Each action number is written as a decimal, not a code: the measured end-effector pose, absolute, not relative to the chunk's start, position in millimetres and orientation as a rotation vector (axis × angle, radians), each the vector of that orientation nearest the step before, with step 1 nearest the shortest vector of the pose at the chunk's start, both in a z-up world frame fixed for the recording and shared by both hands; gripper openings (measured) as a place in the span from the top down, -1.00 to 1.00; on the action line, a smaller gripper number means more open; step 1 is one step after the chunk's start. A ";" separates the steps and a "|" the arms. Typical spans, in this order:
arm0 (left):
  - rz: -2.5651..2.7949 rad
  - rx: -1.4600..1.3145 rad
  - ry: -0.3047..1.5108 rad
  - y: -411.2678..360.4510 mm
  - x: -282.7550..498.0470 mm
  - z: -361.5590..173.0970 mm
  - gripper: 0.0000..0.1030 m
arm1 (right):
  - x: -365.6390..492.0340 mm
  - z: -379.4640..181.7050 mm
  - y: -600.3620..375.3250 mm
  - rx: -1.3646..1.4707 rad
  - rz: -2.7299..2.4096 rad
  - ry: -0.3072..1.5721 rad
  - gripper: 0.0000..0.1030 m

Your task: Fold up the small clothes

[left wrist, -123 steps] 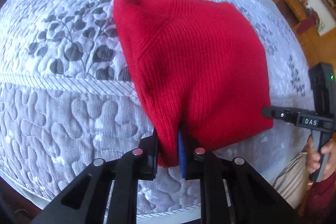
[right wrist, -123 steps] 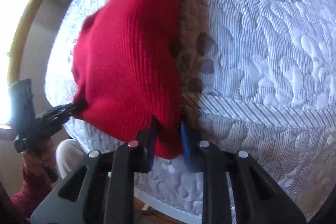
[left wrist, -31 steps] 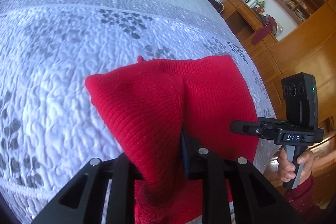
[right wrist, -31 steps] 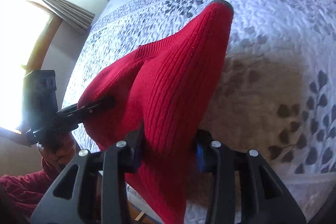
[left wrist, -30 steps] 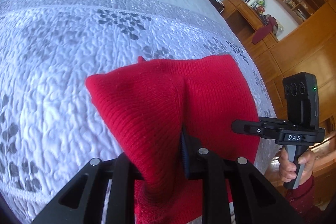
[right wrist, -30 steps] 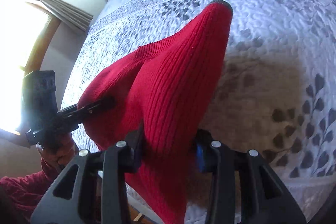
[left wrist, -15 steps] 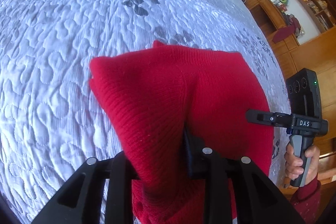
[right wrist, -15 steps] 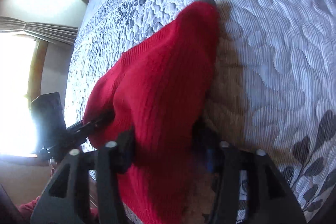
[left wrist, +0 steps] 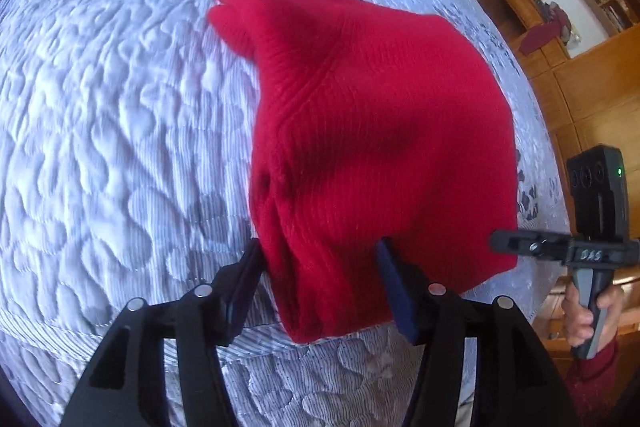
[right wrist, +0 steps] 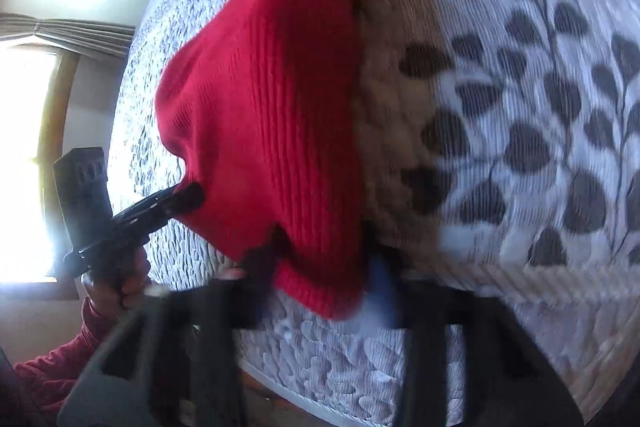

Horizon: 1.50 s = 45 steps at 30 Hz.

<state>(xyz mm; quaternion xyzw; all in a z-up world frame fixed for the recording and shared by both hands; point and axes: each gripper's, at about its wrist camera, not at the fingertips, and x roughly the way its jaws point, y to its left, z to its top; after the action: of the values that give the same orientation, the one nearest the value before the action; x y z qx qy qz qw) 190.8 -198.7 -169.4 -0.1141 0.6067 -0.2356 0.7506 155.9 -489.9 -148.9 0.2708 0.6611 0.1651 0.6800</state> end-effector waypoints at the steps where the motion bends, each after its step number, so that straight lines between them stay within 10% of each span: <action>1: -0.508 -0.245 1.325 -198.9 190.0 -168.6 -0.06 | 153.1 -150.0 -491.6 0.649 0.380 1.487 0.68; 4: -0.528 -0.291 1.355 -198.2 183.9 -162.4 0.22 | 148.4 -133.2 -495.9 0.623 0.395 1.456 0.73; 17: -0.478 -0.138 1.284 -212.2 159.9 -169.8 0.19 | 131.0 -151.6 -487.9 0.410 0.279 1.446 0.65; 22: -0.419 -0.098 1.233 -206.6 145.7 -149.4 -0.25 | 105.5 -132.0 -510.9 0.510 0.253 1.326 -0.36; 27: -0.326 -0.064 1.175 -196.8 123.1 -120.8 -0.44 | 74.9 -89.5 -496.9 0.333 0.112 1.223 -0.72; 45: -0.205 -0.001 1.192 -186.5 74.4 -93.4 -0.48 | 21.3 -71.6 -450.8 0.253 0.005 1.242 -0.77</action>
<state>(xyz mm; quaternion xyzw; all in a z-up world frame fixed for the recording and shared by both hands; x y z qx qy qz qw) 74.4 -186.5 -93.4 -0.0004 0.5604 -0.0966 0.8226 21.3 -450.8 -71.7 0.1184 0.5802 0.0024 0.8058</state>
